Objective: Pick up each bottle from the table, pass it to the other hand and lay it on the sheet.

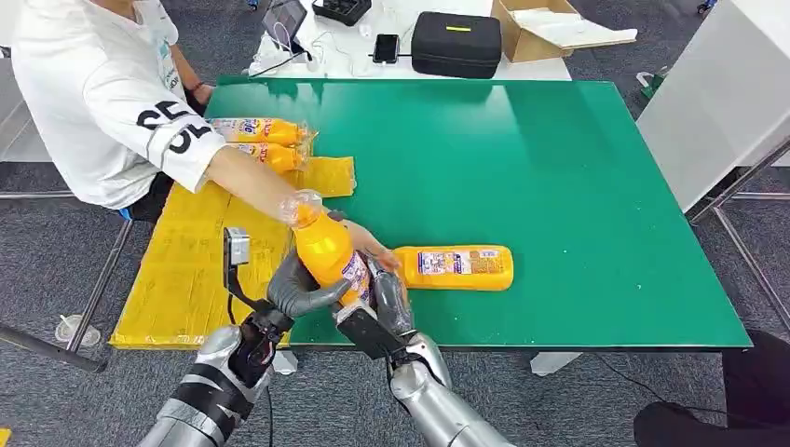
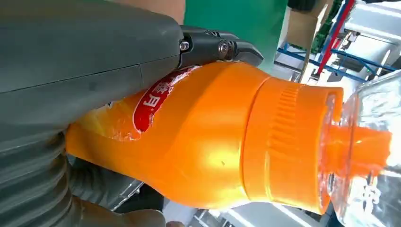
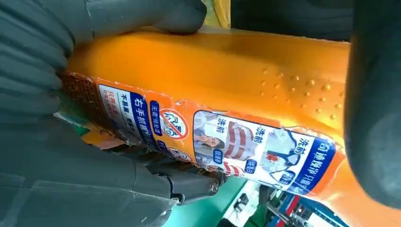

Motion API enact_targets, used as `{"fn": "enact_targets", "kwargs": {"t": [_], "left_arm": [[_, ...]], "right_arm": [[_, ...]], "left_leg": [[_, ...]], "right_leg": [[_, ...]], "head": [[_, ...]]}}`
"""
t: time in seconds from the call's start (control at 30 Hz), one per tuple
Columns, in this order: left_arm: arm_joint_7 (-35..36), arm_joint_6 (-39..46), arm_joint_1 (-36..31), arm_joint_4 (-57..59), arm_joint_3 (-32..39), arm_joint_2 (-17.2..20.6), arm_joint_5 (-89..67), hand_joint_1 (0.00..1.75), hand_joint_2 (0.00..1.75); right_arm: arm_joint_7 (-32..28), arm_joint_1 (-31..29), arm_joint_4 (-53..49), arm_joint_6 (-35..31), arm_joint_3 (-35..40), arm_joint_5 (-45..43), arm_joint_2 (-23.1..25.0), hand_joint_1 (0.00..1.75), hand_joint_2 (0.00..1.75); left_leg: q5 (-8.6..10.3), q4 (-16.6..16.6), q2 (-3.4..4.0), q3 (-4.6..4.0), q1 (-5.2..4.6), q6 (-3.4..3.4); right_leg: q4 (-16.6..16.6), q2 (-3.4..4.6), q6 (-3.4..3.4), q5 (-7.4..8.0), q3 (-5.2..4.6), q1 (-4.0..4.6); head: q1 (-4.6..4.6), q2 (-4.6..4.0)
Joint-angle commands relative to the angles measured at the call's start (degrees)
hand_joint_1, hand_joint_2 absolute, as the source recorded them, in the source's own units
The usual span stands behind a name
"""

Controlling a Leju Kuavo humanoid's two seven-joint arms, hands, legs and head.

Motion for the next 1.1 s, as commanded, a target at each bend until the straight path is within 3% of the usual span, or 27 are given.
{"fn": "enact_targets", "kwargs": {"t": [0.03, 0.07, 0.27, 0.87, 0.9, 0.93, 0.97, 1.0, 1.03, 1.07, 1.1], "left_arm": [[0.1, -1.5, -3.0, 2.6, -4.3, -0.9, 0.9, 1.47, 1.75], [0.2, -2.0, -2.8, 2.2, -3.9, -1.0, 1.6, 1.75, 1.75], [0.5, -2.6, -1.9, 0.0, -3.0, -0.6, 2.8, 1.75, 1.75], [0.5, -2.3, -1.1, -1.7, -1.6, -0.5, 3.4, 1.75, 1.75], [0.5, -2.1, -1.0, -1.9, -1.2, -0.6, 3.7, 1.75, 1.75], [0.5, -1.7, -0.9, -2.3, -0.7, -0.6, 3.7, 1.75, 1.75], [0.1, -0.8, -0.8, -2.9, 0.1, -0.4, 3.7, 1.75, 1.75], [0.0, -0.1, -0.7, -3.6, 0.8, -0.3, 3.6, 1.75, 1.75], [-0.7, 1.0, -0.6, -4.7, 1.9, 0.2, 3.4, 1.75, 1.75], [-0.4, 1.1, -0.6, -5.5, 2.3, 0.5, 3.2, 1.75, 1.75], [-0.3, 1.0, -0.6, -5.6, 2.4, 0.6, 3.2, 1.75, 1.75]], "right_arm": [[0.5, -2.3, 7.8, 1.6, 5.7, 1.0, 0.9, 1.75, 1.75], [0.4, -2.3, 7.9, 1.8, 5.6, 1.0, 0.9, 1.75, 1.75], [0.6, -2.2, 8.1, 2.4, 5.0, 1.5, 0.9, 1.75, 1.75], [0.9, -2.1, 7.2, 2.3, 3.0, 2.6, 0.4, 1.75, 1.75], [1.0, -2.1, 7.1, 2.0, 2.7, 2.8, 0.3, 1.36, 1.75], [1.2, -2.1, 6.8, 1.6, 2.1, 2.8, 0.3, 0.00, 1.75], [1.0, -1.9, 6.1, 0.7, 1.0, 2.2, 0.3, 0.00, 1.75], [1.3, -2.1, 5.6, 1.2, 0.7, 2.1, 0.1, 0.00, 0.00], [1.2, -2.2, 4.2, 0.7, -0.1, 1.7, -0.3, 0.00, 0.00], [1.6, -2.1, 3.2, 1.3, -0.3, 1.8, -0.6, 0.00, 0.00], [1.6, -2.1, 3.0, 1.4, -0.4, 1.8, -0.7, 0.00, 0.00]], "left_leg": [[-0.11, 0.0, -0.04, 0.27, 0.01, 0.08], [-0.19, 0.0, -0.01, 0.47, 0.01, 0.11], [-0.06, 0.0, -0.04, 0.14, -0.01, 0.05], [-0.14, 0.0, -0.06, 0.30, 0.00, 0.08], [-0.09, 0.0, -0.07, 0.19, 0.01, 0.06], [-0.16, 0.0, -0.07, 0.33, 0.01, 0.09], [-0.08, 0.0, -0.07, 0.19, -0.01, 0.06], [-0.04, 0.0, -0.06, 0.10, -0.01, 0.05], [-0.22, 0.1, -0.06, 0.48, 0.00, 0.12], [-0.04, 0.0, -0.01, 0.08, 0.00, 0.05], [-0.12, 0.0, -0.02, 0.26, -0.01, 0.08]], "right_leg": [[0.0, -0.11, -0.06, -0.12, 0.31, 0.04], [0.0, -0.12, -0.09, -0.20, 0.52, 0.06], [0.0, -0.09, -0.05, -0.08, 0.17, 0.01], [0.0, -0.14, -0.07, -0.16, 0.34, 0.03], [0.0, -0.13, -0.06, -0.11, 0.23, 0.04], [0.0, -0.16, -0.08, -0.18, 0.37, 0.04], [0.0, -0.14, -0.05, -0.11, 0.22, 0.02], [0.0, -0.11, -0.04, -0.06, 0.12, 0.01], [0.0, -0.18, -0.10, -0.25, 0.54, 0.06], [0.0, -0.07, -0.04, -0.05, 0.10, 0.02], [0.0, -0.11, -0.06, -0.13, 0.28, 0.03]], "head": [[0.00, 0.02], [-0.02, 0.00], [0.00, 0.00], [-0.02, 0.00], [0.00, 0.00], [-0.02, 0.00], [-0.02, 0.00], [0.00, 0.00], [0.00, 0.00], [-0.02, 0.00], [0.00, 0.00]]}}
